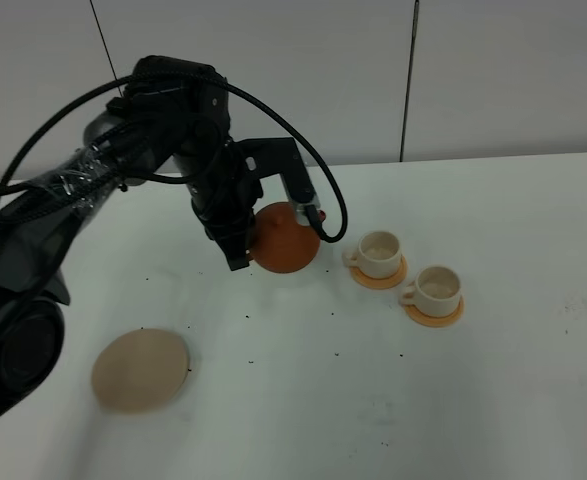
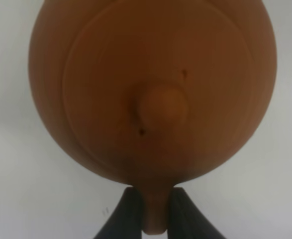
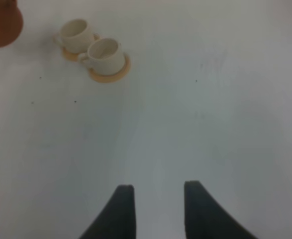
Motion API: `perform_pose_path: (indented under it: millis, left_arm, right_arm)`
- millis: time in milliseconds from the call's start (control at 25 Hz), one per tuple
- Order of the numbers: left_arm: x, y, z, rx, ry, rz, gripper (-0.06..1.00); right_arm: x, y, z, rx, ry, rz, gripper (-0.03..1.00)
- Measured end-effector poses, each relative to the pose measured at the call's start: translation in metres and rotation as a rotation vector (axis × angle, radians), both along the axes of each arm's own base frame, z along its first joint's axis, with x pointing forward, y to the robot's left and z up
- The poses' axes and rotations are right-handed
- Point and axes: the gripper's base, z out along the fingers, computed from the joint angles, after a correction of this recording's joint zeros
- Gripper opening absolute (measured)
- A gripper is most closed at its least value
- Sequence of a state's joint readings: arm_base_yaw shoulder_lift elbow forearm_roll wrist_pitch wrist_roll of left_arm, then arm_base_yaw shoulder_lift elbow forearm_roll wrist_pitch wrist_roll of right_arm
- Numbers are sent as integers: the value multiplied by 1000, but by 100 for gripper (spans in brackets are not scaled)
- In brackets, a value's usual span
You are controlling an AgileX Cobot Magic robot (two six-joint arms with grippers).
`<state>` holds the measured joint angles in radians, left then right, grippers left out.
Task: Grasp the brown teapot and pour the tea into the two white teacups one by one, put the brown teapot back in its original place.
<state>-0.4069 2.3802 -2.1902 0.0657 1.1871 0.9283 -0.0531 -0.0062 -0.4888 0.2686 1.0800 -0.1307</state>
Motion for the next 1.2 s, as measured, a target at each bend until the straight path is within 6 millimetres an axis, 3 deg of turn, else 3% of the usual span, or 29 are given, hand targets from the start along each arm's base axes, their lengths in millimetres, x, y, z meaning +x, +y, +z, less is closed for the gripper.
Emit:
perform_pose_path:
  millis: [200,720,1200]
  left_arm:
    - [2,-13,-8,0,-2,-32,18]
    - [-15,-50,-4,-5,-18,-125,18]
    - [-24,-66,-4,-2,-18,-163,18]
  right_arm:
    - [0,0,0,0,0,0,24]
    - [0,0,0,0,0,0,24]
    - [0,0,0,0,0,0,24]
